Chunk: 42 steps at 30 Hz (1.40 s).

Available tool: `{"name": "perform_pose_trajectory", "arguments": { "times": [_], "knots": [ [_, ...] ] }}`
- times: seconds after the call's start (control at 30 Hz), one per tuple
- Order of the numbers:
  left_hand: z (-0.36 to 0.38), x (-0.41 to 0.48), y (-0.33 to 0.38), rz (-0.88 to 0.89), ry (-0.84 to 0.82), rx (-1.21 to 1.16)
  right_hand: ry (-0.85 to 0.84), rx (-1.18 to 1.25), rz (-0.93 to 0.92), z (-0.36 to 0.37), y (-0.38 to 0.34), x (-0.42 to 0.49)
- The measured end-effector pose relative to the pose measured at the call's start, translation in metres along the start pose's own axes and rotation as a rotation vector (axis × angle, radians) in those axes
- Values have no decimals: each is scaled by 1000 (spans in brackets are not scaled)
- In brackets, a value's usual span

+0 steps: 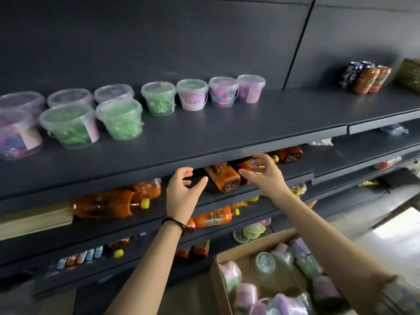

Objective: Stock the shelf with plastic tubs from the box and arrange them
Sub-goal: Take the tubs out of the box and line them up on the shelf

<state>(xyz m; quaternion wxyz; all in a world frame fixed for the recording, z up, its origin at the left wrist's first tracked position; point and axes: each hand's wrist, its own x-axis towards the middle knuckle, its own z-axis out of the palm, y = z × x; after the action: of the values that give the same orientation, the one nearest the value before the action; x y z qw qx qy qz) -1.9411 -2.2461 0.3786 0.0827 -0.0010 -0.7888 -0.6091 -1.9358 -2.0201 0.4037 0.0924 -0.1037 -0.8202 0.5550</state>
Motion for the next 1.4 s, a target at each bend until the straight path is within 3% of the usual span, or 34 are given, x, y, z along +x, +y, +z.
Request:
{"name": "perform_pose_trajectory", "arguments": {
  "times": [0.33, 0.6, 0.87, 1.07, 1.27, 1.4],
  "knots": [
    [163, -85, -62, -229, -13, 125, -138, -169, 212, -135, 197, -1],
    [282, -169, -139, -545, -60, 206, -228, -327, 428, -215, 355, -12],
    [355, -208, -219, -738, -132, 215, -260, -468, 543, -234, 479, -49],
    [422, -210, -265, -791, -142, 90, -253, -517, 465, -224, 534, -25],
    [485, -189, -320, -803, -199, 192, -186, -483, 543, -186, 588, 32],
    [510, -179, -346, -719, -208, 319, -200, -535, 627, -167, 613, 43]
  ]
}}
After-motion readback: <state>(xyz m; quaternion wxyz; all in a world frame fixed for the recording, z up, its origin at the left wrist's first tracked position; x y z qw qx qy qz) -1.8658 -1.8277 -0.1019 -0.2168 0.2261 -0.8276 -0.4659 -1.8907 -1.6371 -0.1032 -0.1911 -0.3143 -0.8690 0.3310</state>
